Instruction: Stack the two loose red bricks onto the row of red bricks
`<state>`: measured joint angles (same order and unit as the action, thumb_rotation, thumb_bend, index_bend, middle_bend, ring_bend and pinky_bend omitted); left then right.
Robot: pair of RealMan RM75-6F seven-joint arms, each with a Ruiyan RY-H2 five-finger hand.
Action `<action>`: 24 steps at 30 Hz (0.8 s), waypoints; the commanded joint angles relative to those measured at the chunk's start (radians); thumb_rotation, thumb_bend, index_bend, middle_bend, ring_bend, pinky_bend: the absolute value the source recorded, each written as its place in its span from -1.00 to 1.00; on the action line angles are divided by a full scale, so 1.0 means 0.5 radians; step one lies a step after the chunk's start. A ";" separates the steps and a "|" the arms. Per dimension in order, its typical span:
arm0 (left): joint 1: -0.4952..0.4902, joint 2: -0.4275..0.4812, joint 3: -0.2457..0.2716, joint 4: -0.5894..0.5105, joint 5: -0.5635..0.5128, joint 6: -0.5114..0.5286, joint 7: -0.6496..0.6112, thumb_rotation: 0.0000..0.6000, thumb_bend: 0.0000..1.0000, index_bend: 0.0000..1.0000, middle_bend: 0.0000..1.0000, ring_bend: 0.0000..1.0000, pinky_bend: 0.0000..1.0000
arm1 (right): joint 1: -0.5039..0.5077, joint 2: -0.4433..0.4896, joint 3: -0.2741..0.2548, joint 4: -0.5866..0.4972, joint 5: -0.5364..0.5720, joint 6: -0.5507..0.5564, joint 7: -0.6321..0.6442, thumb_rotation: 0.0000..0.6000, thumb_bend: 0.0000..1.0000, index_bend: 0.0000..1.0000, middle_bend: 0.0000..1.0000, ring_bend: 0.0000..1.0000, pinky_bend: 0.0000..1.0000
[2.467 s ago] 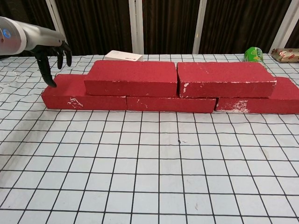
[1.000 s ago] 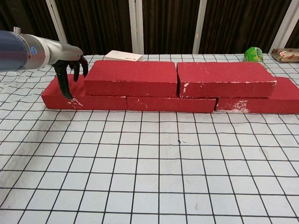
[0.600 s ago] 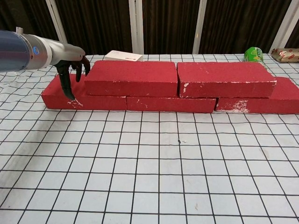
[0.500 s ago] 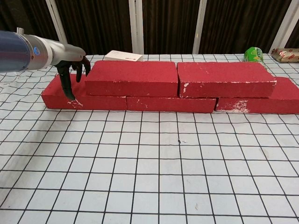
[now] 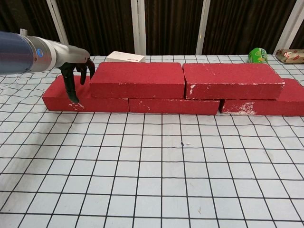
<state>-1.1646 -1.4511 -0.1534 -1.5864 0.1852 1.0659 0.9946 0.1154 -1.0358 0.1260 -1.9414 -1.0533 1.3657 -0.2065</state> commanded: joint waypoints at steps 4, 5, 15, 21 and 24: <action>0.000 0.019 0.010 -0.013 -0.017 0.049 0.027 1.00 -1.00 -0.39 -0.35 -0.65 -0.45 | 0.001 0.000 -0.001 -0.002 -0.001 -0.001 -0.001 1.00 -0.69 -1.00 -1.00 -1.00 -1.00; 0.004 0.028 0.008 -0.018 -0.023 0.056 0.026 1.00 -1.00 -0.38 -0.35 -0.65 -0.45 | 0.001 0.000 -0.002 -0.002 -0.004 -0.001 -0.003 1.00 -0.69 -1.00 -1.00 -1.00 -1.00; 0.162 0.399 -0.049 -0.464 0.045 0.133 -0.179 1.00 -1.00 -0.43 -0.44 -0.65 -0.45 | 0.004 -0.005 -0.003 -0.006 -0.006 0.003 -0.013 1.00 -0.69 -1.00 -1.00 -1.00 -1.00; 0.913 0.616 0.191 -0.783 1.306 0.556 -1.176 1.00 -1.00 -0.51 -0.67 -0.75 -0.48 | 0.008 -0.030 -0.019 0.032 -0.095 0.021 -0.018 1.00 -0.69 -1.00 -1.00 -1.00 -1.00; 1.207 0.588 0.426 -0.573 1.748 0.774 -1.446 1.00 -1.00 -0.57 -0.78 -0.86 -0.57 | 0.011 -0.051 -0.027 0.062 -0.148 0.024 -0.006 1.00 -0.69 -1.00 -1.00 -1.00 -1.00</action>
<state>-0.8720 -1.2210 -0.1019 -1.8688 0.6082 1.2485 0.6199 0.1200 -1.0557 0.1149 -1.9173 -1.1187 1.3756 -0.2124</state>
